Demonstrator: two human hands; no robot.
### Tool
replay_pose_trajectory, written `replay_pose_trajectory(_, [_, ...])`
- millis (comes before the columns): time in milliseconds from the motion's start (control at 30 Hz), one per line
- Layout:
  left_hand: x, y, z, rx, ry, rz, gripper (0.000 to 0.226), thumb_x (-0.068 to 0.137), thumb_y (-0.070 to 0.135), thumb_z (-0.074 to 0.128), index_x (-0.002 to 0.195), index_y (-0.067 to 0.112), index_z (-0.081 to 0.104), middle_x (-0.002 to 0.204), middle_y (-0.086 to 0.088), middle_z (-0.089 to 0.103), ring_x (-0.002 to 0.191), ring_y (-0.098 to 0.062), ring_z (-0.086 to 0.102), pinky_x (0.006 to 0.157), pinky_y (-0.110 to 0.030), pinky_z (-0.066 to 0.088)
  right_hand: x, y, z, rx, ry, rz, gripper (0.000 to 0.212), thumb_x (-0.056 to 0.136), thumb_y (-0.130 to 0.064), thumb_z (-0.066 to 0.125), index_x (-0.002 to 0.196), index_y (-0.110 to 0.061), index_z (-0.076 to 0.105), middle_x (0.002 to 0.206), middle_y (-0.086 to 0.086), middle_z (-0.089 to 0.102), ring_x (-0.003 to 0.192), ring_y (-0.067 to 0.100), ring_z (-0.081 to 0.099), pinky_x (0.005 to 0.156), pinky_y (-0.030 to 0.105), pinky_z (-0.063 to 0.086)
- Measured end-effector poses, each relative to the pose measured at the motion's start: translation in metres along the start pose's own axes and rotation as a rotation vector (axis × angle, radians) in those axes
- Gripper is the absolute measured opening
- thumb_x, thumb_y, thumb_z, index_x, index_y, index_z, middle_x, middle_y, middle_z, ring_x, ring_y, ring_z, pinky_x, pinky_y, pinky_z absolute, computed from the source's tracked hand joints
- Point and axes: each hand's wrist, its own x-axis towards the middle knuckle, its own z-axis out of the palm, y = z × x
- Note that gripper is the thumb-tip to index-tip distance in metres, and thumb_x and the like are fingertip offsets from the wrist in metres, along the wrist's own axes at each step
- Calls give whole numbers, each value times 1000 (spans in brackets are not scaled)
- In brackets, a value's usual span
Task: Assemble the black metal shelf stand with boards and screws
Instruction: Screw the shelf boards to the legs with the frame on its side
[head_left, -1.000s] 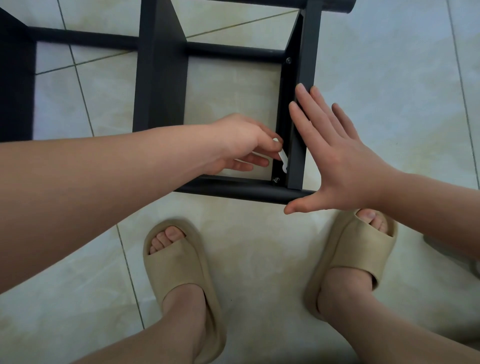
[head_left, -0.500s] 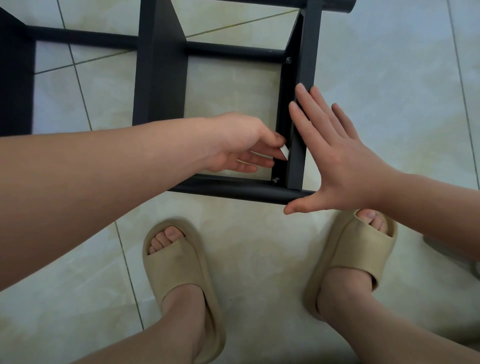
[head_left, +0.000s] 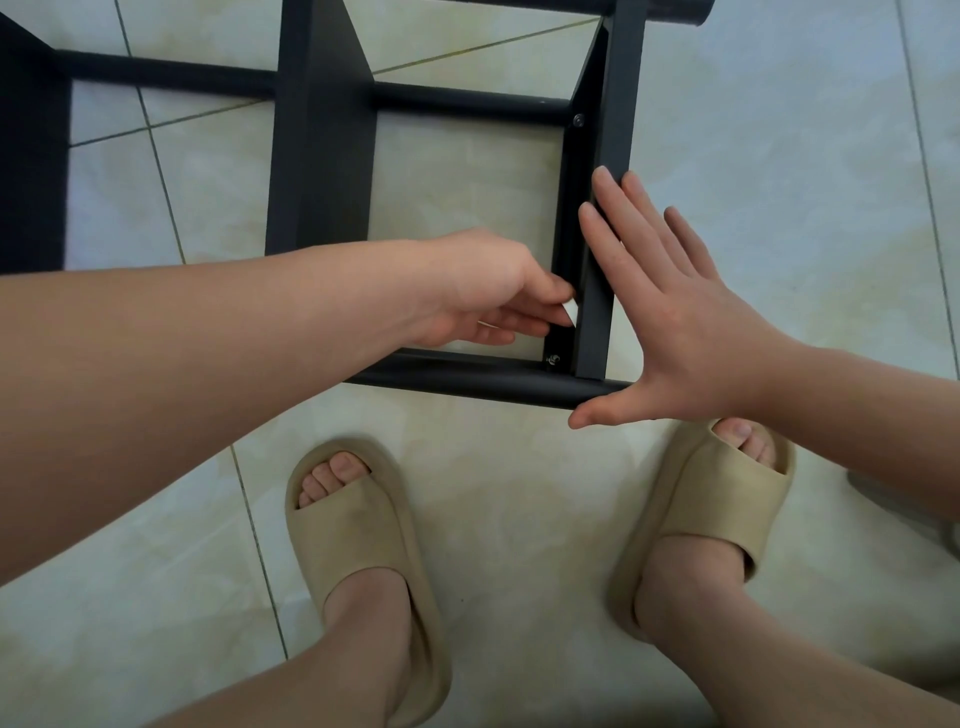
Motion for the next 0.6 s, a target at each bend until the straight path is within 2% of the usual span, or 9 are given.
replay_pose_trajectory(233, [2, -1, -1, 19, -15, 12, 8, 96, 23, 62, 97, 19, 69, 86, 4, 78, 76, -4, 73, 76, -29, 47, 0, 0, 0, -3, -2, 0, 141, 66, -95, 52, 161, -6, -2, 169, 11, -13, 155, 28, -15, 122, 63, 7])
replay_pose_trajectory(600, [-1, -7, -7, 99, -29, 9, 9, 95, 22, 62, 92, 21, 70, 92, 6, 78, 95, -9, 69, 81, -32, 46, 0, 0, 0, 6, -4, 3, 141, 65, -95, 52, 161, -6, -2, 169, 10, -13, 155, 28, -16, 122, 63, 7])
